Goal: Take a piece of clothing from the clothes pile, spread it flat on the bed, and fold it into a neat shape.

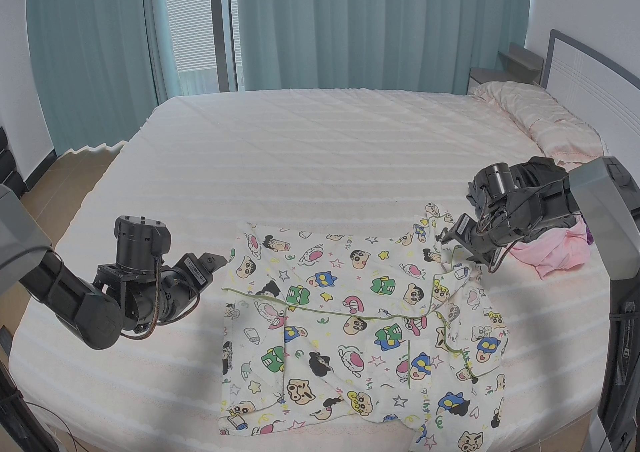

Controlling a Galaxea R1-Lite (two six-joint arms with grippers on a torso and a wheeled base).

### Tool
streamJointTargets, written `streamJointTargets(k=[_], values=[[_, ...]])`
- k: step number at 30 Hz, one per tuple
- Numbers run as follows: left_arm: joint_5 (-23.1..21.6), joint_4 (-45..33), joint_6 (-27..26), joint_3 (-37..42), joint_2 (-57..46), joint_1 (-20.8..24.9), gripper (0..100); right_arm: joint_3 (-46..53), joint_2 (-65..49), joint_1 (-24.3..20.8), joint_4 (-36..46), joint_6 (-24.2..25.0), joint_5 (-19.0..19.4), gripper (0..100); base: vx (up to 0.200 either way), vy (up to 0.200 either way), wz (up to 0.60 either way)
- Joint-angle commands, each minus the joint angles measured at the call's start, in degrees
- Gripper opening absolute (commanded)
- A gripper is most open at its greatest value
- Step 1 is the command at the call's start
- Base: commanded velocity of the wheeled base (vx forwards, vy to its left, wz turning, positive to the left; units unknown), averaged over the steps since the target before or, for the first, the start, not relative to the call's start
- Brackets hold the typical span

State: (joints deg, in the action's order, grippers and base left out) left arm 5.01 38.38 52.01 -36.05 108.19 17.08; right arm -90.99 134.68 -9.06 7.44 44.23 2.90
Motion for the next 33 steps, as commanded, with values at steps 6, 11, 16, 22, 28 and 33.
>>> streamJointTargets(k=[6,11,16,22,28,33], values=[[0.00,0.03,0.03,0.01,0.70,0.15,100,-0.42,-2.67,0.62,-2.16,4.02,0.00,100,0.000,0.000,0.00],[0.00,0.03,0.03,0.01,0.70,0.50,100,3.19,-8.12,-0.26,-2.34,4.82,0.26,100,0.000,0.000,0.00],[0.09,0.03,0.03,0.01,0.53,0.67,100,7.76,-10.05,-3.77,-3.04,4.82,-0.18,100,0.000,0.000,0.00],[0.18,0.03,0.03,0.01,0.53,0.67,100,11.27,-5.75,-5.27,-5.15,4.55,-0.26,100,0.000,0.000,0.00],[0.18,0.03,0.03,0.01,0.44,0.67,100,11.01,-0.65,-4.74,-5.33,3.85,0.09,100,0.000,0.000,0.00],[0.18,0.03,0.03,0.01,0.53,0.76,100,12.15,-2.93,-4.65,-8.75,4.29,1.23,100,0.000,0.000,0.00]])
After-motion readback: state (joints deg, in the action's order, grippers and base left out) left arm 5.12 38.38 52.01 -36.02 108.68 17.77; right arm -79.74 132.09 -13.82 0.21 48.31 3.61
